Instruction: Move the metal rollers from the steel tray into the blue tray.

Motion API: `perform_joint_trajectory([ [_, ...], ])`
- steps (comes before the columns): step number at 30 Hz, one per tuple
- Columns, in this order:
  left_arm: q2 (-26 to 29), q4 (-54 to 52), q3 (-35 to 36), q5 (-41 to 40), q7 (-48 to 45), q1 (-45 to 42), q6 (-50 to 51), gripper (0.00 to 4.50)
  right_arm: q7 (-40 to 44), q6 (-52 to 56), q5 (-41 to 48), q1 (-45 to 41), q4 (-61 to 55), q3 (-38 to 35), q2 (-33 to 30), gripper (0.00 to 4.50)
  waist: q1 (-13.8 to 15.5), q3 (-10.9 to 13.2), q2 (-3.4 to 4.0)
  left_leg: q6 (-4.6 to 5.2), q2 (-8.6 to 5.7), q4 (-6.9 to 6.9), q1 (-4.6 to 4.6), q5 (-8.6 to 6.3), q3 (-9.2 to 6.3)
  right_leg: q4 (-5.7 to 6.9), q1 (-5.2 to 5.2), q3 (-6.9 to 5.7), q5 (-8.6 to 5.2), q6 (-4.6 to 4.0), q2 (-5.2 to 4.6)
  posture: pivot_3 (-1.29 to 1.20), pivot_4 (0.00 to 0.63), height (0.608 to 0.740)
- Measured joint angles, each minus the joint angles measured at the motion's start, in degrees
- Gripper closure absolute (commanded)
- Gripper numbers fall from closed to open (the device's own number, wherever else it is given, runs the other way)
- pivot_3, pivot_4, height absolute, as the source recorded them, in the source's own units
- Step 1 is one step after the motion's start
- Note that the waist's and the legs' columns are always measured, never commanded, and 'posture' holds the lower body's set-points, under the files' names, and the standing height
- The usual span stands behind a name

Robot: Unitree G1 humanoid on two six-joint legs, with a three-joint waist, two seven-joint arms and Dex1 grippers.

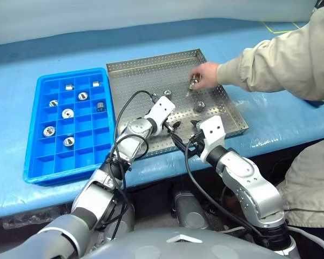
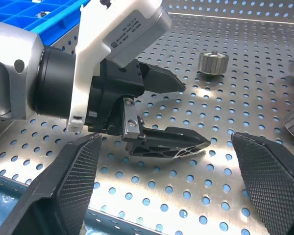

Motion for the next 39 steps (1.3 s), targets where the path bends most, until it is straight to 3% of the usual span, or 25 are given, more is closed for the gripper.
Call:
perform_joint_trajectory([
  [14,-1.87,1.46,3.59,0.47,4.91,-2.65,-2.48,0.03,0.19,-0.01,-0.19,-0.62,0.21,0.61,0.11,0.0,0.15,0.0,-0.01,0.0,-0.01,0.05,-0.02,0.0,0.0,0.0,0.0,0.01,0.05,0.08,0.0,-0.16,0.15,0.74],
  [28,-8.23,31.62,14.76,-0.76,17.84,-22.0,-11.67,0.03,-0.82,-0.27,-1.27,-0.61,0.41,1.07,1.05,0.0,-1.08,0.02,-0.03,0.11,-0.06,0.26,-0.12,-0.07,0.01,-0.05,0.03,0.03,0.11,0.21,0.0,-0.23,0.15,0.74],
  [39,-8.99,47.71,21.47,-3.08,19.89,-27.34,-15.05,0.03,-1.43,-1.09,-2.07,0.49,0.28,1.75,2.12,0.0,-3.64,0.03,-0.04,0.1,-0.06,0.24,-0.14,-0.08,0.02,-0.07,0.01,0.03,0.26,0.46,-0.01,-0.29,0.15,0.74],
])
